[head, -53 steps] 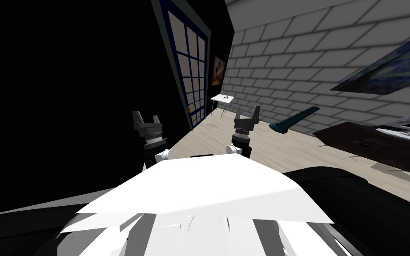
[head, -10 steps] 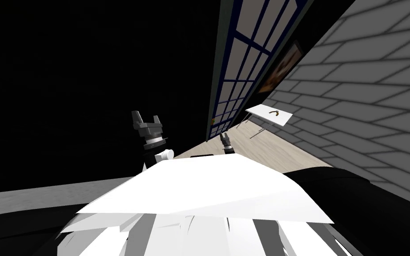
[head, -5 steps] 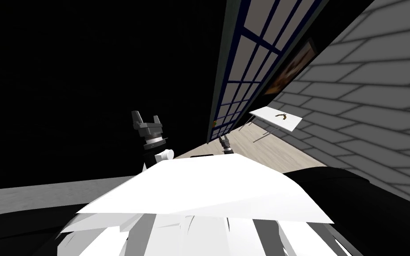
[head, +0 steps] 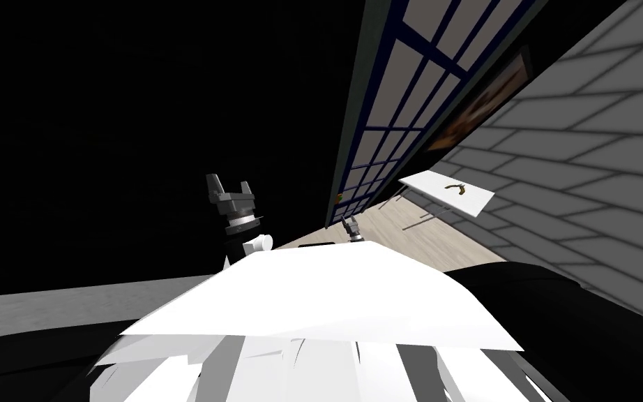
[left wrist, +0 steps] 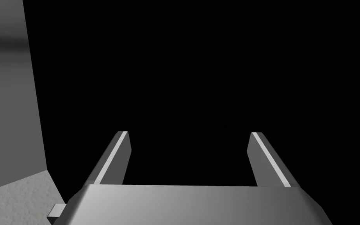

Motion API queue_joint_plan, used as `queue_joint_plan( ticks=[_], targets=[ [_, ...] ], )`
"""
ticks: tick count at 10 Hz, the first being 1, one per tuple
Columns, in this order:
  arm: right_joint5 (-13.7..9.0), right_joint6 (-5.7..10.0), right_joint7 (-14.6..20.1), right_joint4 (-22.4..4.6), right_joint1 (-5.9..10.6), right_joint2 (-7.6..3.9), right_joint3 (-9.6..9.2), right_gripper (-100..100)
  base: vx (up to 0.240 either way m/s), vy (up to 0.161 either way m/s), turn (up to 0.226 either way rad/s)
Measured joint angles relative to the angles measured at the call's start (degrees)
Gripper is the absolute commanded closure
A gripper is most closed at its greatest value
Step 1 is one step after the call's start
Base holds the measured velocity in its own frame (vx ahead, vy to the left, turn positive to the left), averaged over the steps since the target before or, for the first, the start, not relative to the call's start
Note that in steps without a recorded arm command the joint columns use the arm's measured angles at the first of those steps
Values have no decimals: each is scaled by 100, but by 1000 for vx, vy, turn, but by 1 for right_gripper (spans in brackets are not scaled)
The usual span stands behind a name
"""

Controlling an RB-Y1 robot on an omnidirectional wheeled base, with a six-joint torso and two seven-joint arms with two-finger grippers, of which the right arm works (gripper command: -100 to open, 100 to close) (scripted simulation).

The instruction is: Pull the door open

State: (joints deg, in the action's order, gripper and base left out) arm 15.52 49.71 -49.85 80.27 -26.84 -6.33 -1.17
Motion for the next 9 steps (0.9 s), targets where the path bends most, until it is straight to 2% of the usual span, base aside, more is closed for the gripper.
queue_joint_plan(
  ticks=[7, 9],
  targets=[
    [282, 286, -828, -807, 17, 39, 36, -100, 115, -86, 94],
    [369, 316, -1044, -947, -13, 66, 29, -100, 91, -101, 71]
  ],
)
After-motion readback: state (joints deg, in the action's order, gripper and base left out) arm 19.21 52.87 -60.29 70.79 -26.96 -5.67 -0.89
